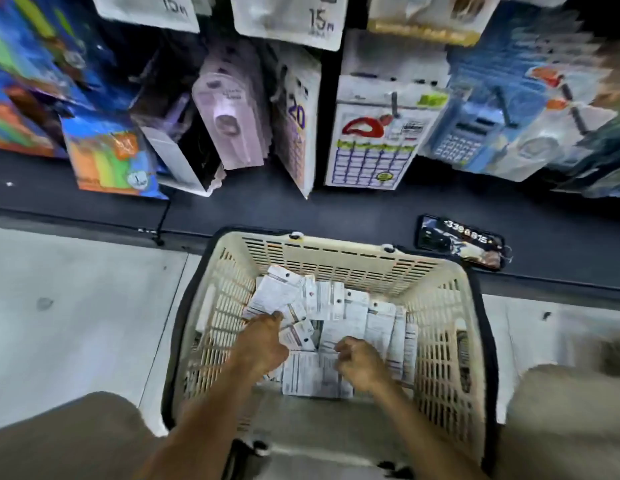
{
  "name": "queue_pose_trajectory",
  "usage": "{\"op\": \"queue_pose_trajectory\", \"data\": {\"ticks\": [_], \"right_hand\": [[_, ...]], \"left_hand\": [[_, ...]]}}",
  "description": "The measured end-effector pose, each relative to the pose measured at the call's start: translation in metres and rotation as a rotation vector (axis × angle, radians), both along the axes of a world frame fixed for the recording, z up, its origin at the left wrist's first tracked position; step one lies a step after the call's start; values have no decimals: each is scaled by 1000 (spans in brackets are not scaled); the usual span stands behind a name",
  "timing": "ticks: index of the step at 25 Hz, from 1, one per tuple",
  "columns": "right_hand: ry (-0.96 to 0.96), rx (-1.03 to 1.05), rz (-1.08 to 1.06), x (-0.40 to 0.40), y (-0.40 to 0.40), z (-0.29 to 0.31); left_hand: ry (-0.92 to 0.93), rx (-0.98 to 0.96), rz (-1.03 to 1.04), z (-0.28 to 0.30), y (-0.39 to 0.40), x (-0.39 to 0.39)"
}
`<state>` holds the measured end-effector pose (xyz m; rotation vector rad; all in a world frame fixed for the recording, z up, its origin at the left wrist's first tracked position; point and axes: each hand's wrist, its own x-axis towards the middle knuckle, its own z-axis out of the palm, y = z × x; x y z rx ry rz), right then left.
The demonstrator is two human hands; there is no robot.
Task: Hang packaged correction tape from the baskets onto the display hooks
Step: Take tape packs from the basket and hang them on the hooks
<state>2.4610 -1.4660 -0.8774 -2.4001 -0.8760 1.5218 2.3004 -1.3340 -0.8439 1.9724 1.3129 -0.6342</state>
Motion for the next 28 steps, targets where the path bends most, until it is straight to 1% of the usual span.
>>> {"op": "queue_pose_trajectory", "data": {"ticks": [3, 4, 7, 9, 10, 12, 13, 16, 18, 20, 21, 22, 23, 24, 25, 26, 27, 28], "right_hand": [[-81, 33, 4, -6, 4, -16], [-102, 31, 56, -5, 3, -22], [-130, -6, 376, -5, 0, -31], [-200, -37, 548, -5, 4, -32], [-229, -46, 590, -2, 6, -30], [-222, -3, 618, 12, 9, -24], [-170, 28, 605, 23, 10, -19], [52, 87, 459, 45, 15, -3], [137, 148, 288, 42, 23, 2], [202, 180, 150, 28, 28, 3], [220, 198, 140, 20, 26, 2], [225, 225, 153, 13, 24, -1], [227, 254, 159, 7, 22, -5], [251, 282, 119, 3, 21, -7], [268, 312, 6, 2, 20, -8], [249, 340, -168, 4, 22, -9], [159, 333, -327, 10, 23, -11], [-2, 284, -403, 18, 25, -13]], "left_hand": [[28, 21, 17, -32, 6, 6], [57, 26, 0, -41, 7, 8], [126, 44, -50, -60, 4, 8], [75, -16, 9, -66, 2, 4], [42, -64, 40, -68, 2, 0], [-12, -148, 65, -70, 3, -7], [-34, -188, 95, -71, 4, -11], [-91, -314, 210, -67, 7, -14], [-147, -438, 306, -64, 9, -11], [-242, -596, 396, -62, 10, -6], [-301, -718, 432, -61, 6, -4], [-313, -789, 377, -58, 3, -3], [-283, -788, 265, -56, 0, -2], [-239, -756, 156, -55, -2, -3], [-195, -710, 100, -55, -3, -4], [-171, -689, 81, -57, -2, -4], [-160, -689, 96, -59, -2, -3], [-164, -695, 134, -60, -1, -2]]}}
